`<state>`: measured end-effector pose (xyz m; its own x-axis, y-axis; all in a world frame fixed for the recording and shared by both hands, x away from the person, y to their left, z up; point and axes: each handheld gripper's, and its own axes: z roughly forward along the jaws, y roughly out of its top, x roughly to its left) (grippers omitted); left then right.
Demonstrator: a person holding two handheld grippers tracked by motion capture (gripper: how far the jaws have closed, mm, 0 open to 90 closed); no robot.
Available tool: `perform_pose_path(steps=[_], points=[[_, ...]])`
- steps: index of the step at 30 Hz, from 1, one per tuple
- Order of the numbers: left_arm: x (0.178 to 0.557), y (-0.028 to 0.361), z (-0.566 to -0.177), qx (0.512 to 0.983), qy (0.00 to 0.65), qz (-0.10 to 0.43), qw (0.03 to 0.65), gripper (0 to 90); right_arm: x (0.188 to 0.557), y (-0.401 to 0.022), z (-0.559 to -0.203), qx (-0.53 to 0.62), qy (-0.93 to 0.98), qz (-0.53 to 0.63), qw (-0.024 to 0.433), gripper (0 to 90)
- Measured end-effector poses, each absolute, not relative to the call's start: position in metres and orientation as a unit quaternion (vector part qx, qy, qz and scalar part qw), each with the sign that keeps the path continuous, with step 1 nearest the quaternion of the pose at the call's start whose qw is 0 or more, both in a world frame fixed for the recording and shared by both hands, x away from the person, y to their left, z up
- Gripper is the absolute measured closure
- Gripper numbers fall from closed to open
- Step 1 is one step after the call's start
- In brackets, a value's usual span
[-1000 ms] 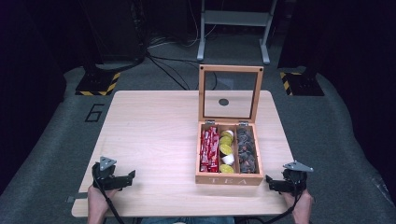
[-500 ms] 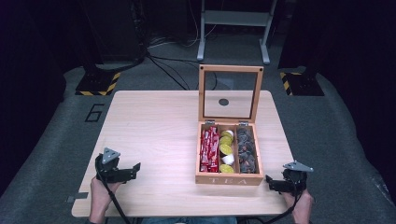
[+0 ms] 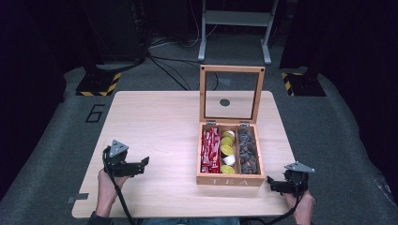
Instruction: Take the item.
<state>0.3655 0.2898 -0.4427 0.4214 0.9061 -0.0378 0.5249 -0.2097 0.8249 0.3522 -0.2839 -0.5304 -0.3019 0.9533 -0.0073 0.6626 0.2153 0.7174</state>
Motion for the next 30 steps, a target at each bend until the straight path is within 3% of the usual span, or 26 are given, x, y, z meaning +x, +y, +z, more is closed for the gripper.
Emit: perform_pose_path(steps=[30], points=[[0.392,0.221,-0.414,0.781,0.403,0.215,0.426,6.5,0.352,-0.284,-0.53,0.544,0.744,0.312,0.233,0.0]])
